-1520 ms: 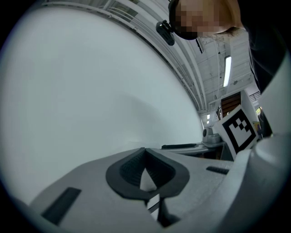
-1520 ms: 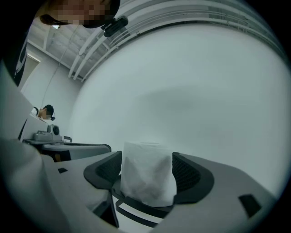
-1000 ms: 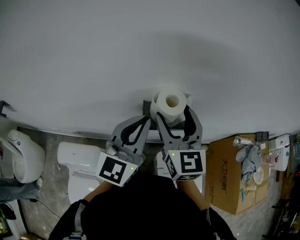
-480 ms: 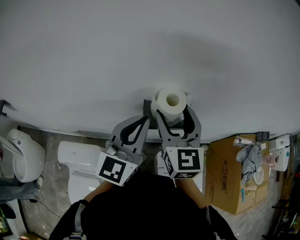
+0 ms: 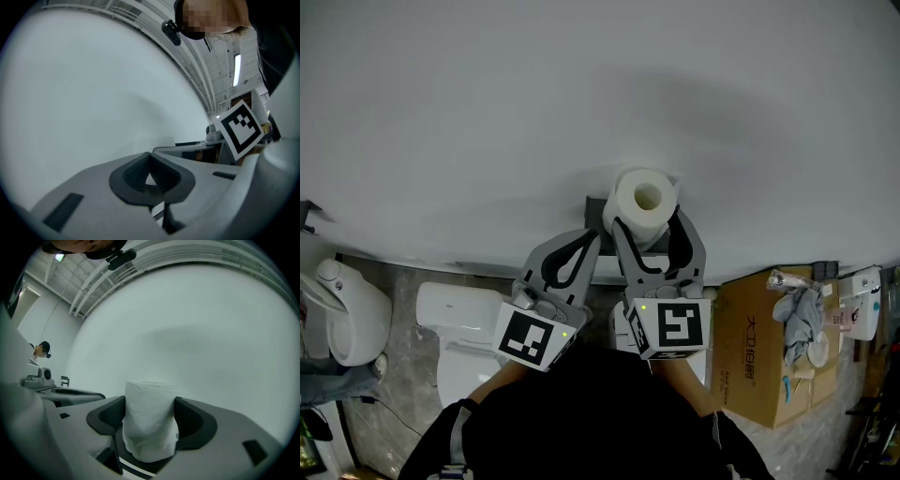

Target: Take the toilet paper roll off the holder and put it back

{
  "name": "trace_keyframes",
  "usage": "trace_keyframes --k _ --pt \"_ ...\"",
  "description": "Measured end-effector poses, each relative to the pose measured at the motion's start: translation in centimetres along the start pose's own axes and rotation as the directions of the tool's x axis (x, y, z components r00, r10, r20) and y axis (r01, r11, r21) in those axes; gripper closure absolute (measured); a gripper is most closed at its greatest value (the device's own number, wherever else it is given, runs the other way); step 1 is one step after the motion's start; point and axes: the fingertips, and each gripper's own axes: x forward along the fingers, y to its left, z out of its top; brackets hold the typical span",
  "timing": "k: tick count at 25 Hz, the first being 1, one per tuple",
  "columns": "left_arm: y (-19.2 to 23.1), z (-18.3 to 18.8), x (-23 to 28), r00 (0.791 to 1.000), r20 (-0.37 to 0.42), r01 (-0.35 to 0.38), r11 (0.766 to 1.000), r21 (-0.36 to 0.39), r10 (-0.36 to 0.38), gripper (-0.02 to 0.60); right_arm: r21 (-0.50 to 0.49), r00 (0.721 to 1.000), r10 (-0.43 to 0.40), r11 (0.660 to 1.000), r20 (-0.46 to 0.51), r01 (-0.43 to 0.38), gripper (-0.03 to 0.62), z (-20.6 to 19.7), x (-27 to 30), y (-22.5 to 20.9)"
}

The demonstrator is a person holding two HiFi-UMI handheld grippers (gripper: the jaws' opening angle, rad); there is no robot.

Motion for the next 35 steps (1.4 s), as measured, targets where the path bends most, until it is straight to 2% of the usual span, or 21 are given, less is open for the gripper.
trace_keyframes --k 12,35 --pt "-2.1 0.7 0.7 0.999 0.007 0.038 0.999 0.014 -0.038 0.575 -0.046 0.994 -0.081 0.995 0.078 0.084 0.258 3.3 -3.0 -2.3" --pt "-4.1 0.7 1.4 0.995 0.006 0.104 0.995 0.012 -0.104 0.575 -0.058 0.970 -0.234 0.970 0.069 0.238 0.258 3.6 -6.3 -6.6"
